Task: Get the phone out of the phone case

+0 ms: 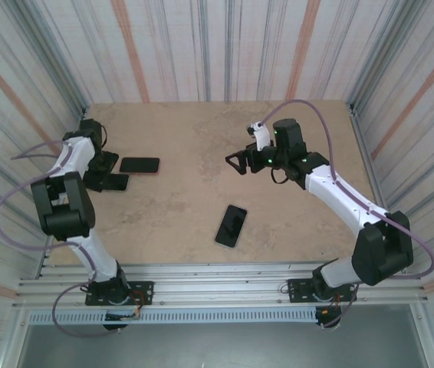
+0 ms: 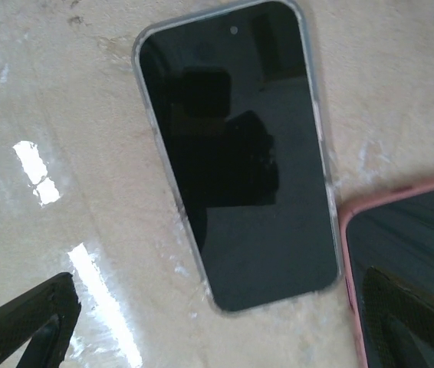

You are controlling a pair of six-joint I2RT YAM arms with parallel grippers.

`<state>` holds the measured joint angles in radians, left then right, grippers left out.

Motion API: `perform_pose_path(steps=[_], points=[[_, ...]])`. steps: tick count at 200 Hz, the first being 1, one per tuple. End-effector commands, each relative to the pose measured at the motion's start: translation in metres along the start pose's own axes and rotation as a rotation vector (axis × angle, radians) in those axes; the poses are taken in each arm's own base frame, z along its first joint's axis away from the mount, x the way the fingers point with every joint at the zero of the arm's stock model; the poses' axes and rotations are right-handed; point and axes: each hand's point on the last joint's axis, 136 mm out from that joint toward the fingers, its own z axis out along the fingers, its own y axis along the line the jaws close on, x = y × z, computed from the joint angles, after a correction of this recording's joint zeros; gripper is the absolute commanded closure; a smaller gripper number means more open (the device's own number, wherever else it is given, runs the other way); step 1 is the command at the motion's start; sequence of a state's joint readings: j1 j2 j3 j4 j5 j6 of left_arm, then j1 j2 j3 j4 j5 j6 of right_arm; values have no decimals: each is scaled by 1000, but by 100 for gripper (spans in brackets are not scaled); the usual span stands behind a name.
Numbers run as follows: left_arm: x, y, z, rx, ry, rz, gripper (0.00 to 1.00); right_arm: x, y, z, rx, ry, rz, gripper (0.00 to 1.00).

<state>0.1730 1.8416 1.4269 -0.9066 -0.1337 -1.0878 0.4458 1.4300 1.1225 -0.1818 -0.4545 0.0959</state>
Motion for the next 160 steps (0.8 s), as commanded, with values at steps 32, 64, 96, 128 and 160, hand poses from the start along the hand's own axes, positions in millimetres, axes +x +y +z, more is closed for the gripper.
perform_pose_path(steps=[32, 64, 96, 128, 160], points=[[-4, 0, 20, -120, 55, -101, 1, -13, 11, 6, -38, 2, 18, 1], [-14, -11, 30, -107, 69, -109, 1, -11, 12, 7, -41, 14, 29, 1], [-15, -16, 45, -131, 102, -101, 1, -9, 13, 10, -47, 25, 42, 1], [-16, -21, 54, -134, 114, -104, 1, -9, 12, 13, -48, 37, 47, 1], [-15, -14, 58, -190, 121, -93, 2, -8, 11, 14, -45, 49, 46, 1]])
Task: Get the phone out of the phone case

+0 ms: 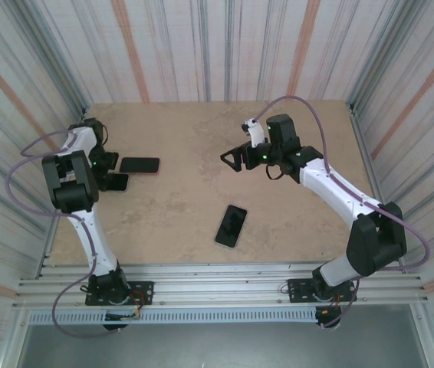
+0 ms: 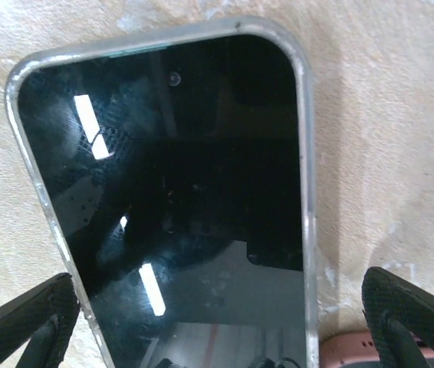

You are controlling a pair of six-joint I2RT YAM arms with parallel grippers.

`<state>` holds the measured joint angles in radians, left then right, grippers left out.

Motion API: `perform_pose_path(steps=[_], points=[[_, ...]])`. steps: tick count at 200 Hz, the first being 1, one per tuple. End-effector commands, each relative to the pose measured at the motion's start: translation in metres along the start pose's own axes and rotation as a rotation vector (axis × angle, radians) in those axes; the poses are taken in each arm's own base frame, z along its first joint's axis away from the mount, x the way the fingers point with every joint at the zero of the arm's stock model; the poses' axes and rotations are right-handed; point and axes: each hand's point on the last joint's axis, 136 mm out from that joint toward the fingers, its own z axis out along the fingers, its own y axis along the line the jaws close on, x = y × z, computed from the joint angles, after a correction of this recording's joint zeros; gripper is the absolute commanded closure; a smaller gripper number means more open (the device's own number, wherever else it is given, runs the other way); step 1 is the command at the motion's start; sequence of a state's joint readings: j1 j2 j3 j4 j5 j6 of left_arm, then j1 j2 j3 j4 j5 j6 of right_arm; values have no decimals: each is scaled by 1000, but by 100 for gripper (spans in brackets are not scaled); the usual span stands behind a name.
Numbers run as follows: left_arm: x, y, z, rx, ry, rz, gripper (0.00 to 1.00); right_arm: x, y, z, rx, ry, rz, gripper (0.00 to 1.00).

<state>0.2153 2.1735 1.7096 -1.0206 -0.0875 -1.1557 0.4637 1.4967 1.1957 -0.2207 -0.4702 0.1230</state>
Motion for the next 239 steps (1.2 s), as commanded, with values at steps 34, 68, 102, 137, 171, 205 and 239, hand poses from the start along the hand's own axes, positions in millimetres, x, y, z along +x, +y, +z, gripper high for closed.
perform_pose_path(steps=[34, 68, 102, 137, 171, 205, 239], points=[[3, 14, 10, -79, 25, -14, 7, -4, 3, 2, -8, 18, 18, 1], [8, 14, 22, -68, 48, -20, 11, -5, 1, 0, -11, 17, 39, 1], [12, 19, 32, -96, 63, -10, 23, -4, -1, -1, -5, 22, 53, 1], [11, 18, 23, -65, 50, -3, 37, -4, -2, -4, 2, 17, 68, 1], [4, 17, -3, -18, 6, 28, 43, -6, 0, -4, -13, -1, 96, 1], [-2, 18, -37, 52, -47, 64, 43, -7, 3, -1, -39, -22, 129, 1], [6, 18, -51, 120, -28, 101, 44, -9, 6, 3, -65, -36, 154, 1]])
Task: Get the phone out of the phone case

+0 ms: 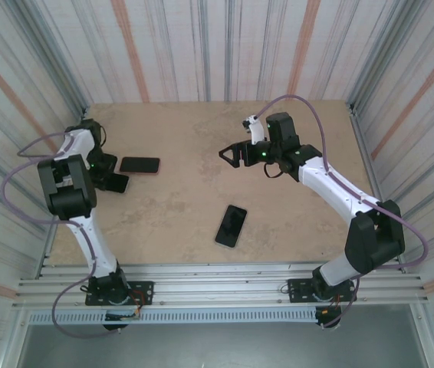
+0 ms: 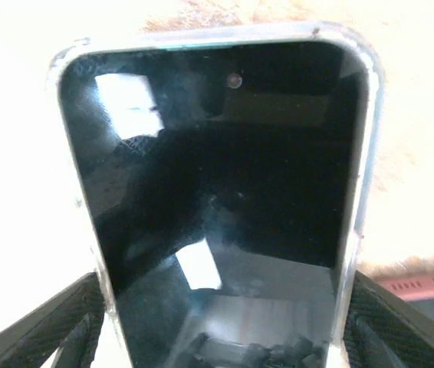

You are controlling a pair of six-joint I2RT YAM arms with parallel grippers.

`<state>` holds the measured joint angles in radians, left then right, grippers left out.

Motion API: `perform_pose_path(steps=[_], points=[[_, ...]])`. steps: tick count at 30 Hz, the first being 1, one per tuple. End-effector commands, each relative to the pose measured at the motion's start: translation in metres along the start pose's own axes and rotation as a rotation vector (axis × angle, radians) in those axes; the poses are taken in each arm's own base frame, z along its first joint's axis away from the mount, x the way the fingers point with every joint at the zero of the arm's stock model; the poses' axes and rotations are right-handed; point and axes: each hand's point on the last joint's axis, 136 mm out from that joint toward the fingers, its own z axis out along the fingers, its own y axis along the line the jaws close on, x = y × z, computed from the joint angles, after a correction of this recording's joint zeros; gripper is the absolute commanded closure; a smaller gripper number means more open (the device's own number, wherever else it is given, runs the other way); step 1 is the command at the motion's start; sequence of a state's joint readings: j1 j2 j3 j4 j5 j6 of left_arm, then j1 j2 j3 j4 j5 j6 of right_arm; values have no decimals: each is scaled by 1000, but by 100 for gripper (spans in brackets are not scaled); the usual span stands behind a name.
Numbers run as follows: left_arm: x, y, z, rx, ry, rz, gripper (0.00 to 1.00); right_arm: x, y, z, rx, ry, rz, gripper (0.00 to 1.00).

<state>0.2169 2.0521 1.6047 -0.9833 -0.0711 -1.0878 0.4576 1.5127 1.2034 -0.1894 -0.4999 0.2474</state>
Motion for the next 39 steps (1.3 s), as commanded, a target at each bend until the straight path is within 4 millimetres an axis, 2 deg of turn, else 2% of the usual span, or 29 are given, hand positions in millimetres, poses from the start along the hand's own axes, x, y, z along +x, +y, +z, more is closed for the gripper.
perform_pose_path(steps=[1, 7, 10, 12, 14, 26, 34, 39], points=[[0, 4, -31, 66, -20, 41, 44, -3, 6, 1, -39, -18, 37, 1], [12, 8, -55, 156, -17, 91, 43, -4, 10, 7, -65, -28, 62, 1], [18, 10, -50, 160, 10, 117, 28, -4, 14, 10, -80, -20, 65, 1], [17, 16, -45, 130, 0, 110, 12, -4, 15, 11, -85, -20, 64, 1], [17, 20, -36, 106, 8, 90, 7, -3, 15, 11, -86, -16, 65, 1], [20, 12, 6, 47, 74, -2, 6, 6, 12, 7, -71, -6, 72, 1], [11, 5, 19, 39, 65, -15, 5, 7, 9, 7, -62, -4, 82, 1], [10, 8, 26, 15, 74, -28, 5, 8, 7, 8, -62, -1, 91, 1]])
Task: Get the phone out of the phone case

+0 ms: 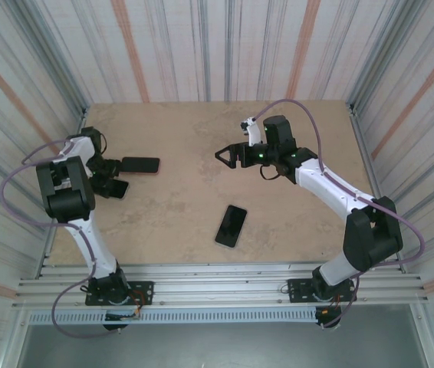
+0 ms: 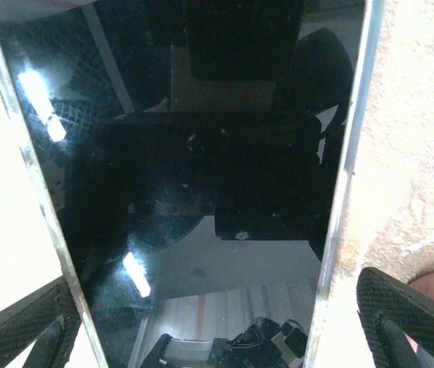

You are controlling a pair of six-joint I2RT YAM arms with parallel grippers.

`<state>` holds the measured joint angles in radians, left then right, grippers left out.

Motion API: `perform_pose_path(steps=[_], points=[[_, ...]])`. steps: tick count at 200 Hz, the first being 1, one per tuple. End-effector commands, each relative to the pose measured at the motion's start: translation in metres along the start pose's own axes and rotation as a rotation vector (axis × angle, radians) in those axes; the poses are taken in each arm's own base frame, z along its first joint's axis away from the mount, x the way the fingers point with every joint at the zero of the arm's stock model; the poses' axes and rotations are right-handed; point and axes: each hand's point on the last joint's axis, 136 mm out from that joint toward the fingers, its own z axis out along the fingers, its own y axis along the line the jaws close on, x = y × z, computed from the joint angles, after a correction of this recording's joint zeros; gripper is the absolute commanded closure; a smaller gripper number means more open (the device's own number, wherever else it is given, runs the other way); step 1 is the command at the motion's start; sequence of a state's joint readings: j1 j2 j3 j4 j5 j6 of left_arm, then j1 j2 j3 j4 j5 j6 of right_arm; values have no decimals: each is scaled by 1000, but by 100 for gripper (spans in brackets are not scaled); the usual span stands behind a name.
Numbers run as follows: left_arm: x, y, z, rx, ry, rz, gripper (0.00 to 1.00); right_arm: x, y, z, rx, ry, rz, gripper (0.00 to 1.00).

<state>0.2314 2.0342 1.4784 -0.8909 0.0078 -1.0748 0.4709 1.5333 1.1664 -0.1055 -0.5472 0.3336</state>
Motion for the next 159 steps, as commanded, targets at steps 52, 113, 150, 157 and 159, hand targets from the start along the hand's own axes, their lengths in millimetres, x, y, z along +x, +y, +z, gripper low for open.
perform_pose_path(steps=[52, 113, 150, 157, 159], points=[[-4, 5, 21, -30, 17, -49, 20, 0, 0, -3, 1, -2, 34, 1], [-1, 11, 22, -12, 15, -39, 53, -1, 0, -8, 6, -10, 50, 1], [-3, 2, -6, 64, -6, -14, 56, -4, 3, -6, -19, -28, 78, 1], [-4, 1, -12, 79, -13, -11, 56, -4, 4, -5, -26, -33, 85, 1], [-4, 1, -13, 83, -14, -10, 56, -4, 4, -5, -27, -35, 88, 1]])
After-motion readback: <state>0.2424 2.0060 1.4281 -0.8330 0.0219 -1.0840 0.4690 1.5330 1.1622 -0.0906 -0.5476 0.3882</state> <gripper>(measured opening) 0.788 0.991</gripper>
